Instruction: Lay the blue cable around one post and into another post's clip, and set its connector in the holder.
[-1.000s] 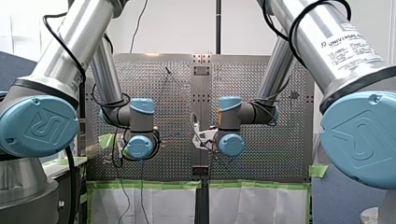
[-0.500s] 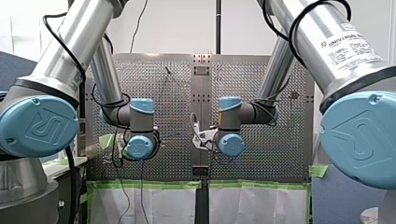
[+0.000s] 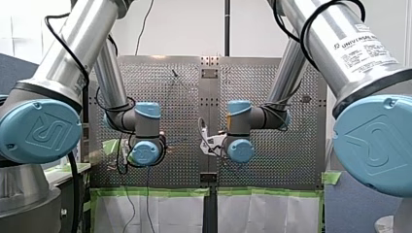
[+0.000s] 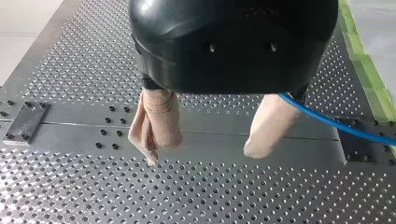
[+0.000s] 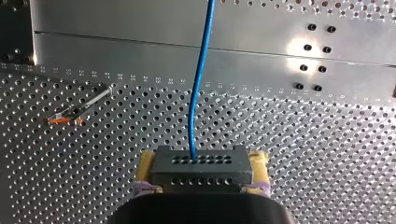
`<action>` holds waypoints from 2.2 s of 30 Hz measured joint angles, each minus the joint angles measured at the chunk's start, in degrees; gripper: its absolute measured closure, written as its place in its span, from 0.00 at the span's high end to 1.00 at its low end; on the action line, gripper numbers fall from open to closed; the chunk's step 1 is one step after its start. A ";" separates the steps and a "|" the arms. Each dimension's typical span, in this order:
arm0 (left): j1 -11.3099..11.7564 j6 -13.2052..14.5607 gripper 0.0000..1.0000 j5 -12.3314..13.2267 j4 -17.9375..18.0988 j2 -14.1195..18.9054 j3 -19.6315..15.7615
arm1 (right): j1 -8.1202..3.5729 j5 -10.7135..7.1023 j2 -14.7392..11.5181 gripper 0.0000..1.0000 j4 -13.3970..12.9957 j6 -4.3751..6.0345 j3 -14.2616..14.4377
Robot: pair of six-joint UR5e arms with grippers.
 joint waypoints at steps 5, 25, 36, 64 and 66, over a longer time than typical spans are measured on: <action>0.00 0.00 1.00 0.00 0.00 0.00 0.00 | 0.00 0.00 0.00 0.00 0.00 0.00 0.00; 0.00 0.00 1.00 0.00 0.00 0.00 0.00 | 0.00 0.00 0.00 0.00 -0.01 0.00 0.00; 0.00 0.00 1.00 0.00 0.00 0.00 0.00 | 0.00 0.00 0.00 0.00 0.00 0.00 0.00; -0.35 0.01 1.00 -0.02 -1.12 -0.88 0.63 | -0.20 0.00 -0.04 0.00 -0.53 0.05 -0.04; -0.40 0.01 1.00 -0.01 -2.23 -1.42 0.82 | -0.24 0.00 -0.06 0.00 -0.64 0.07 -0.06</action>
